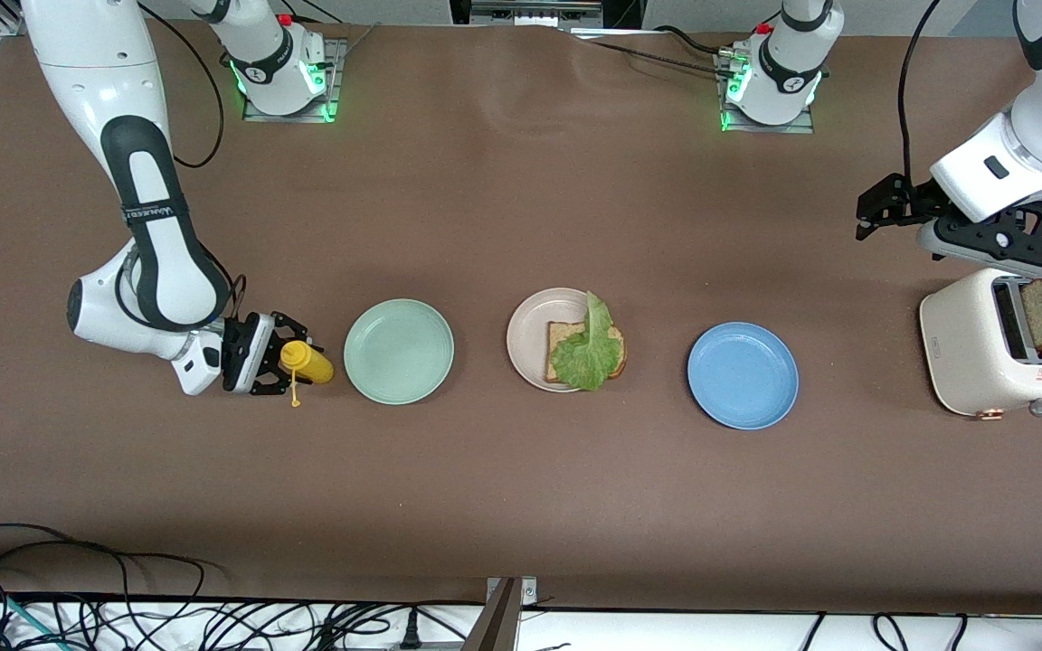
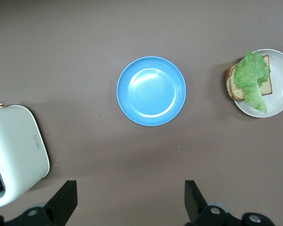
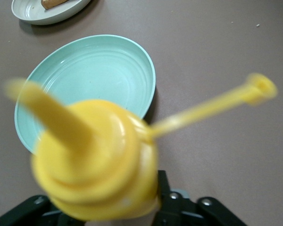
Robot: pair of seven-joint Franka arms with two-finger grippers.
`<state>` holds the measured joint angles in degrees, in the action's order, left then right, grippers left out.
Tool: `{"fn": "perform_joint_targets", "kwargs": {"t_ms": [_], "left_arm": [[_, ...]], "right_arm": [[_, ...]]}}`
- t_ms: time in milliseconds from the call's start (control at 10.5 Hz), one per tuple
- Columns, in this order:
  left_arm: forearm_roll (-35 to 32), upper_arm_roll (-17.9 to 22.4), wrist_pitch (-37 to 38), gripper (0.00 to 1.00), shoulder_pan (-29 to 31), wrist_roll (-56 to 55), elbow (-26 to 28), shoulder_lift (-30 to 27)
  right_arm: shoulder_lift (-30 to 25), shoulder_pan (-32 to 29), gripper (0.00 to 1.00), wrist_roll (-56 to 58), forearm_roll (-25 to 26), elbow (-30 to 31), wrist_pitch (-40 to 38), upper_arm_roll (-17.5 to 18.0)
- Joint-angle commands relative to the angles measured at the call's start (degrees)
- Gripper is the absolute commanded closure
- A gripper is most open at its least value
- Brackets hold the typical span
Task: Make sandwich on beige plate with both arms
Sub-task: 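Grasp the yellow squeeze bottle with the right gripper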
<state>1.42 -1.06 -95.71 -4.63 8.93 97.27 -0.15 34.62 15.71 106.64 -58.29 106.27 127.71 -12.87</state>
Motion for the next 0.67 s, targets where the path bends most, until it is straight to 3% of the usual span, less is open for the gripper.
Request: {"fn": "perform_joint_targets", "kwargs": {"t_ms": [0, 191, 383, 574], "left_arm": [[0.51, -0.08, 0.61, 0.0, -0.03, -0.67, -0.86, -0.11], [0.51, -0.08, 0.7, 0.0, -0.03, -0.67, -0.86, -0.11], [0.51, -0.17, 0.87, 0.0, -0.03, -0.76, -0.86, -0.02], [0.51, -0.17, 0.96, 0.0, -0.03, -0.76, -0.86, -0.11]], "right_arm": [[0.62, 0.37, 0.93, -0.55, -1.39, -1.68, 0.26, 0.57], [-0.08, 1.16, 0.93, -4.13, -0.08, -2.82, 0.0, 0.48], [-1.48, 1.69, 0.93, -13.78, 7.97, -4.74, -0.26, 0.74], [-2.71, 2.65, 0.92, -20.74, 11.95, -6.25, -0.44, 1.35]]}}
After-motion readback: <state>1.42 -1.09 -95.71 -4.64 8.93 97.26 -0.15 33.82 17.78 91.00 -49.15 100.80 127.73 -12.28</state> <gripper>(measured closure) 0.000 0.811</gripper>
